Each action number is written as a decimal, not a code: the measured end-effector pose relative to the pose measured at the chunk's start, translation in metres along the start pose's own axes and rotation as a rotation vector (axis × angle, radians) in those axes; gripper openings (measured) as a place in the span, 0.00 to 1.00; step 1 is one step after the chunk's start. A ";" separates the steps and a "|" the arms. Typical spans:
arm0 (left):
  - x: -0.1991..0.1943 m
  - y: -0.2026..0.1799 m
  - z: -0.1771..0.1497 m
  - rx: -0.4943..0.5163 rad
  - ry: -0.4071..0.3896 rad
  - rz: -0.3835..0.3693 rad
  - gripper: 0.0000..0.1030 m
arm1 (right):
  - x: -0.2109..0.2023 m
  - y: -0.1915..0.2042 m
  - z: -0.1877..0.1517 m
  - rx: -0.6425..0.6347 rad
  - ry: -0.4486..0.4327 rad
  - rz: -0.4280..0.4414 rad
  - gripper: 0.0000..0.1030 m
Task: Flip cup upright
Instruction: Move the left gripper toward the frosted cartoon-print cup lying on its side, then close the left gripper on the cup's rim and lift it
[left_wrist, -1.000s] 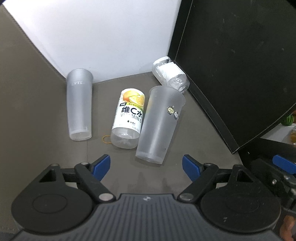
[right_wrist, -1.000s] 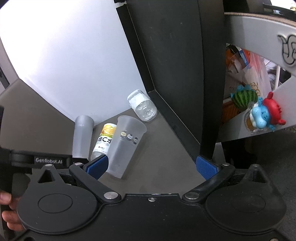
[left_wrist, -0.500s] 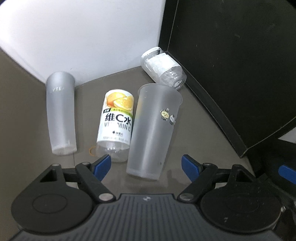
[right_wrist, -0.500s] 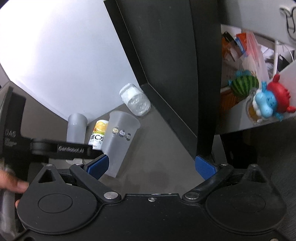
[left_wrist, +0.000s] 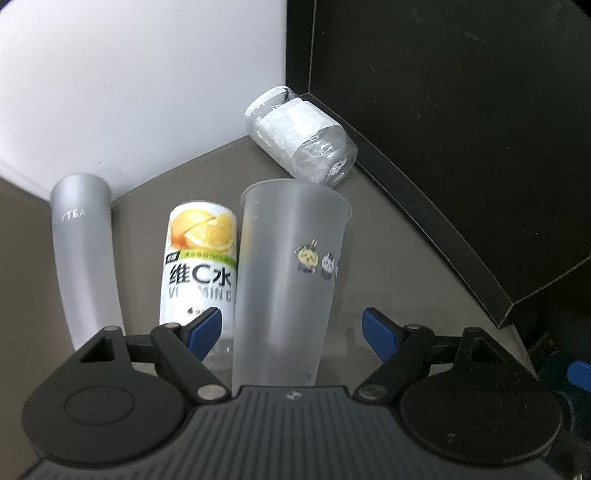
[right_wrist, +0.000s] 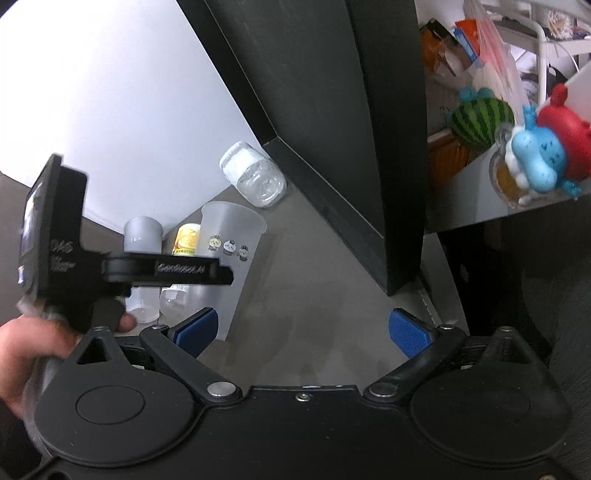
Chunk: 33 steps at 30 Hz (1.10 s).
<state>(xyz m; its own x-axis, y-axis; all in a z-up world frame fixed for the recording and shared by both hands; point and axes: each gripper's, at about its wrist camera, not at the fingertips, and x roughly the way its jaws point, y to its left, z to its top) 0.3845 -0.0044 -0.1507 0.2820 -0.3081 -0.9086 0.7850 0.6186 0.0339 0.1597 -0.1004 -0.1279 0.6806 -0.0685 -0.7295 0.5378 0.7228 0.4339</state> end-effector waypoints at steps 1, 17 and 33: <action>0.002 -0.002 0.002 0.007 -0.001 -0.002 0.81 | 0.000 0.000 0.000 0.003 0.003 0.002 0.96; 0.039 -0.010 0.010 0.017 0.037 -0.008 0.68 | 0.000 -0.006 0.001 0.022 0.013 0.005 0.96; -0.015 0.000 -0.008 0.007 -0.047 -0.037 0.67 | -0.010 -0.002 -0.001 0.021 -0.036 0.041 0.96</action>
<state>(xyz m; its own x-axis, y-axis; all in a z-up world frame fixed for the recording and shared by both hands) 0.3755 0.0059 -0.1405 0.2783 -0.3638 -0.8889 0.7990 0.6014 0.0040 0.1518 -0.1004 -0.1218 0.7193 -0.0642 -0.6917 0.5194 0.7110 0.4741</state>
